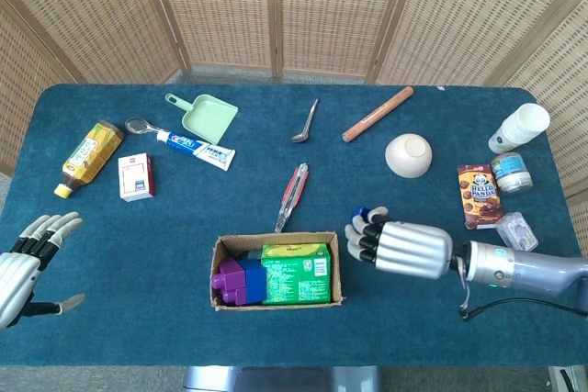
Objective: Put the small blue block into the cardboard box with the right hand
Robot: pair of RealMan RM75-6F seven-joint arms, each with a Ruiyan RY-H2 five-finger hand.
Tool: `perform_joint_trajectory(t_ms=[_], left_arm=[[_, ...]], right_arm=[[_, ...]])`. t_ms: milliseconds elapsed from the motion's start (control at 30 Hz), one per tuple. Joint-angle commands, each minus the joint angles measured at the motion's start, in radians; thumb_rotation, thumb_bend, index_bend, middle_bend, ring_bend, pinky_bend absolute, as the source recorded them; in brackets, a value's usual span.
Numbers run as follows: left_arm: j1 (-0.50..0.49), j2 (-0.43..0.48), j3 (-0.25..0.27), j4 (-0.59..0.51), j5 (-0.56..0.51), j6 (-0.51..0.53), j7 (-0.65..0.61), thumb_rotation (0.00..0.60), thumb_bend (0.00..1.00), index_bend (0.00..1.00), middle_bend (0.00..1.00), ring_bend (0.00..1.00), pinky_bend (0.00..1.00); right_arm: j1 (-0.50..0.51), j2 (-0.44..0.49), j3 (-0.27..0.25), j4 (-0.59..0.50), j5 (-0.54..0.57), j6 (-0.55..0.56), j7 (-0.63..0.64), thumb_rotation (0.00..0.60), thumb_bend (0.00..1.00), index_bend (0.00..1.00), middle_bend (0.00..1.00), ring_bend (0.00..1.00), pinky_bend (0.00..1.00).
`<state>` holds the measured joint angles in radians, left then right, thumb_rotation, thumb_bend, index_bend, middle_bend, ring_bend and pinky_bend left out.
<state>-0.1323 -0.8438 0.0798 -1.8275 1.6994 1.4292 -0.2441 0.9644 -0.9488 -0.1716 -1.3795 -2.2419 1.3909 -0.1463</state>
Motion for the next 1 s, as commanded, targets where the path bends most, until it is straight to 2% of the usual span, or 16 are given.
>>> perform_joint_trajectory(t_ms=[33, 467, 900, 967, 1000], left_arm=[[-0.001, -0.003, -0.001, 0.004, -0.005, -0.002, -0.002, 0.6, 0.07, 0.03, 0.0, 0.0, 0.05], [-0.003, -0.015, -0.003, 0.032, -0.015, -0.003, -0.036, 0.6, 0.07, 0.03, 0.0, 0.0, 0.05], [0.0, -0.011, -0.001, 0.023, 0.001, 0.011, -0.031, 0.6, 0.07, 0.03, 0.0, 0.0, 0.05], [0.001, -0.011, 0.0, 0.022, 0.004, 0.013, -0.029, 0.6, 0.07, 0.03, 0.0, 0.0, 0.05], [0.002, -0.01, 0.001, 0.022, 0.004, 0.013, -0.029, 0.6, 0.07, 0.03, 0.0, 0.0, 0.05]], right_arm=[[0.023, -0.007, 0.025, -0.025, -0.009, -0.027, -0.003, 0.6, 0.49, 0.42, 0.44, 0.34, 0.52], [0.086, -0.007, 0.091, -0.14, -0.038, -0.121, -0.004, 0.6, 0.49, 0.42, 0.44, 0.34, 0.52], [0.129, -0.087, 0.121, -0.181, -0.063, -0.222, -0.021, 0.6, 0.49, 0.42, 0.44, 0.34, 0.52], [0.133, -0.097, 0.121, -0.175, -0.063, -0.232, -0.022, 0.6, 0.49, 0.39, 0.43, 0.34, 0.51], [0.134, -0.101, 0.12, -0.172, -0.061, -0.237, -0.018, 0.6, 0.47, 0.34, 0.42, 0.34, 0.51]])
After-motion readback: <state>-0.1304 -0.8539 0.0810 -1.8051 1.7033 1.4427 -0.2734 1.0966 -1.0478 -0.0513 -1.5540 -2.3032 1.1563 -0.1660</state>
